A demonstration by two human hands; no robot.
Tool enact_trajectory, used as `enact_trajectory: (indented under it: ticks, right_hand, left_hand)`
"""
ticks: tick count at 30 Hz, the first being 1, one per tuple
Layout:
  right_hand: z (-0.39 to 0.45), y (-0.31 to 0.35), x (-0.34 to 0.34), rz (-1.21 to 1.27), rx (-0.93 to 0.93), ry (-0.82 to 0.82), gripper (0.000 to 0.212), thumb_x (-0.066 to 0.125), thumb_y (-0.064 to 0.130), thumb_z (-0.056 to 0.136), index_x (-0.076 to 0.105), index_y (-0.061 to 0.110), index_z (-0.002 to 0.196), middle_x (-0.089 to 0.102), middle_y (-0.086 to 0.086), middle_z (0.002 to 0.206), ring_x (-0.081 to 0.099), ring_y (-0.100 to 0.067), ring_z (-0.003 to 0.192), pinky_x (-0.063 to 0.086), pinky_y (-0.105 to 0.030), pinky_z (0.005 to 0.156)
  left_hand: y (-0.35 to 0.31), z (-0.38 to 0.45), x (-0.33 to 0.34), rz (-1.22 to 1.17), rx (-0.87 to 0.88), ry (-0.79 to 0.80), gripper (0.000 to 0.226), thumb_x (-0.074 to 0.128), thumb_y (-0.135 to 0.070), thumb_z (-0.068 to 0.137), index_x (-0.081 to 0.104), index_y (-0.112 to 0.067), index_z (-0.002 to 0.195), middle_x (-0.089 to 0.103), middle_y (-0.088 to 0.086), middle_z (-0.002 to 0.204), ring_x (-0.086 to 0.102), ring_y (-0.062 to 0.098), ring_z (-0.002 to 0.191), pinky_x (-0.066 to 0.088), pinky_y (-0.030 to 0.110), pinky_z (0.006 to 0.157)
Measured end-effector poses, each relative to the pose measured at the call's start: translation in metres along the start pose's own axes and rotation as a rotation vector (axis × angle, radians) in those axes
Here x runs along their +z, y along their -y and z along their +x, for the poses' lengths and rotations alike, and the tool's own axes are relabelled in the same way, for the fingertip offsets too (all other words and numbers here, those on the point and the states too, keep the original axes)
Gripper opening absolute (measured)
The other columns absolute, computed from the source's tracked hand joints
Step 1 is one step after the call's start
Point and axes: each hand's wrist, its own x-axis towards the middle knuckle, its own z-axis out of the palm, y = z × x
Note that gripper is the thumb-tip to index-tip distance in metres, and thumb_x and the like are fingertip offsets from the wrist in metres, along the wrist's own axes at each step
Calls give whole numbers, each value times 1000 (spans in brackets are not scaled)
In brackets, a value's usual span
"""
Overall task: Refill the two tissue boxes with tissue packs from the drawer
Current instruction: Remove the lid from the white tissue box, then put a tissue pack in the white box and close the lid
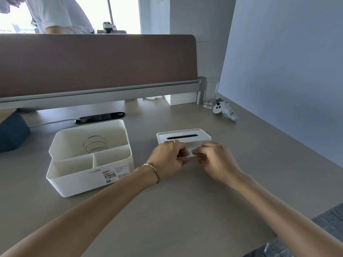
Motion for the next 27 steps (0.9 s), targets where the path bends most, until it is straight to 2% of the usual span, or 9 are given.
enact_trajectory:
  ticks: [3, 7, 12, 15, 19, 21, 24, 27]
  right_hand:
    - [-4, 0, 1, 0, 7, 29, 23, 68, 18, 82, 79, 19, 102, 72, 4, 92, 67, -22, 96, 54, -35, 78]
    - [-8, 1, -1, 10, 29, 33, 18, 74, 29, 82, 79, 22, 98, 72, 7, 93, 67, -19, 96, 55, -37, 78]
    - [-3, 11, -15, 16, 32, -51, 21, 61, 42, 84, 74, 25, 85, 67, 8, 85, 61, -17, 87, 52, -37, 72]
    - [6, 25, -24, 8, 20, -100, 18, 64, 37, 85, 73, 24, 94, 70, 8, 93, 62, -20, 91, 52, -38, 75]
    - [20, 58, -29, 39, -44, -115, 19, 67, 30, 84, 71, 24, 101, 69, 8, 99, 61, -20, 96, 52, -37, 77]
    - [27, 80, -28, 44, -85, -110, 24, 66, 32, 84, 68, 27, 108, 68, 9, 104, 59, -18, 99, 52, -39, 77]
    - [39, 118, -22, 89, -174, -88, 35, 67, 33, 86, 64, 25, 120, 67, 6, 112, 58, -19, 106, 50, -38, 86]
    - [53, 163, -11, 123, -281, -73, 39, 68, 31, 85, 63, 24, 123, 67, 4, 114, 58, -20, 107, 48, -36, 89]
  left_hand:
    - [0, -3, 3, 15, -12, 30, 7, 73, -25, 84, 67, -24, 87, 59, -13, 86, 62, 18, 85, 49, 31, 74]
    - [-2, -8, 4, 58, -20, 56, 11, 67, -26, 86, 69, -26, 97, 67, -7, 99, 62, 18, 91, 50, 31, 74]
    - [-6, -11, -12, 142, 21, -15, 17, 61, -42, 92, 67, -29, 101, 65, -7, 103, 63, 18, 98, 46, 31, 73]
    - [-9, -18, -36, 212, 68, -80, 32, 60, -52, 89, 64, -29, 111, 63, -6, 109, 58, 17, 105, 44, 32, 79]
    - [-2, -33, -78, 341, 63, -137, 41, 62, -54, 84, 62, -31, 117, 65, -6, 112, 60, 19, 108, 45, 34, 91]
    - [6, -46, -99, 381, 18, -171, 44, 61, -57, 83, 61, -32, 119, 66, -6, 113, 60, 18, 108, 44, 34, 89]
    - [22, -77, -133, 419, -70, -227, 47, 61, -59, 83, 60, -32, 121, 68, -7, 111, 61, 17, 107, 42, 31, 84]
    - [40, -113, -166, 464, -187, -253, 43, 61, -56, 84, 60, -33, 121, 67, -10, 111, 61, 16, 105, 37, 29, 77]
